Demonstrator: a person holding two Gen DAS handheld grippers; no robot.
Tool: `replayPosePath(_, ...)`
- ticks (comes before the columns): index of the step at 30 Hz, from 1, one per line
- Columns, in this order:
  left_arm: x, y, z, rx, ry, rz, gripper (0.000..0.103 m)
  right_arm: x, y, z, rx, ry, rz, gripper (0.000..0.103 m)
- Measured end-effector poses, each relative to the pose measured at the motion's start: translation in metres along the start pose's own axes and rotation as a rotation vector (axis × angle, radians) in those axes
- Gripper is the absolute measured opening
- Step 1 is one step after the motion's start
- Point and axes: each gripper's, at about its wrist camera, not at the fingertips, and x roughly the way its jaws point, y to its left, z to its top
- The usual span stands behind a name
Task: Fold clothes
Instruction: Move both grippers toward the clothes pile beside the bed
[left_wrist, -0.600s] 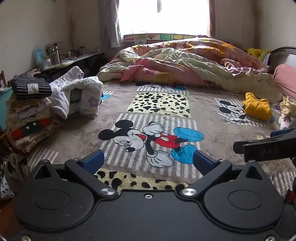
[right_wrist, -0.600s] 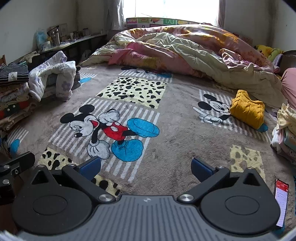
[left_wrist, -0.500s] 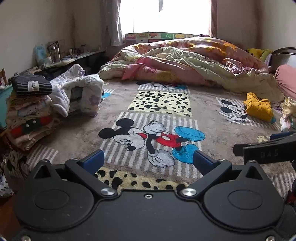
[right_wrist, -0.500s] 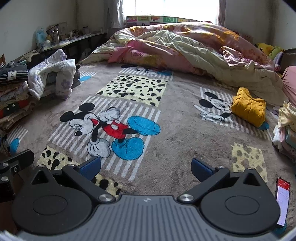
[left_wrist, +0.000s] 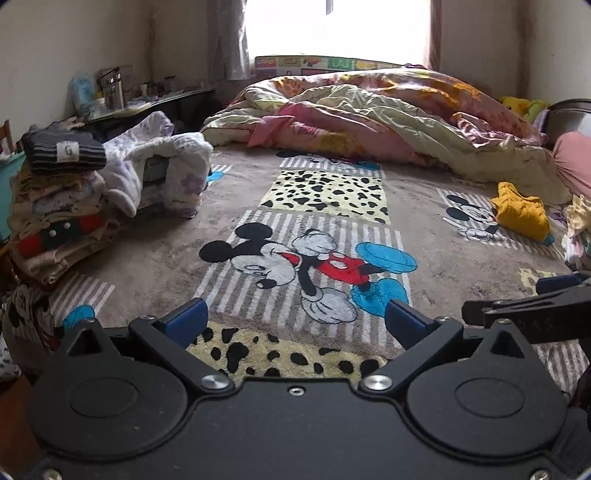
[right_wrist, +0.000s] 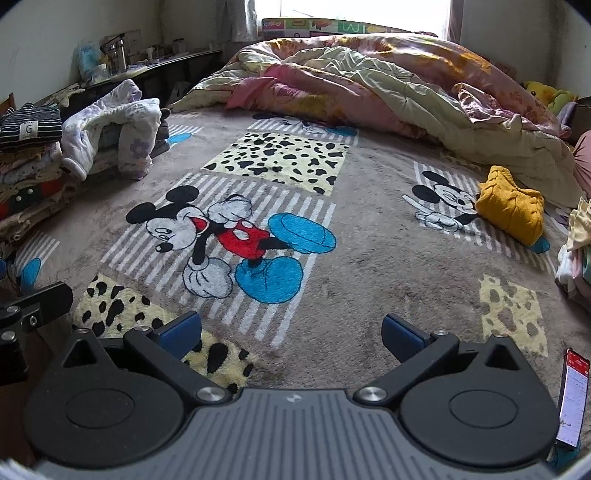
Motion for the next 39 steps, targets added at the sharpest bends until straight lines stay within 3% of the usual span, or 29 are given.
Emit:
replayPosePath(17,-0.001,0.020,-0.001,-0.078,-0.005,-0.056,0.103,0.004,0.008,0.001,0.005,-0.011,0.005,0.103)
replayPosePath(39,0.016,-0.011,-0.001,-0.009,0.034,-0.175,0.103,0.007,-0.019,-0.013,0.068,-0.002,-0.039,0.103)
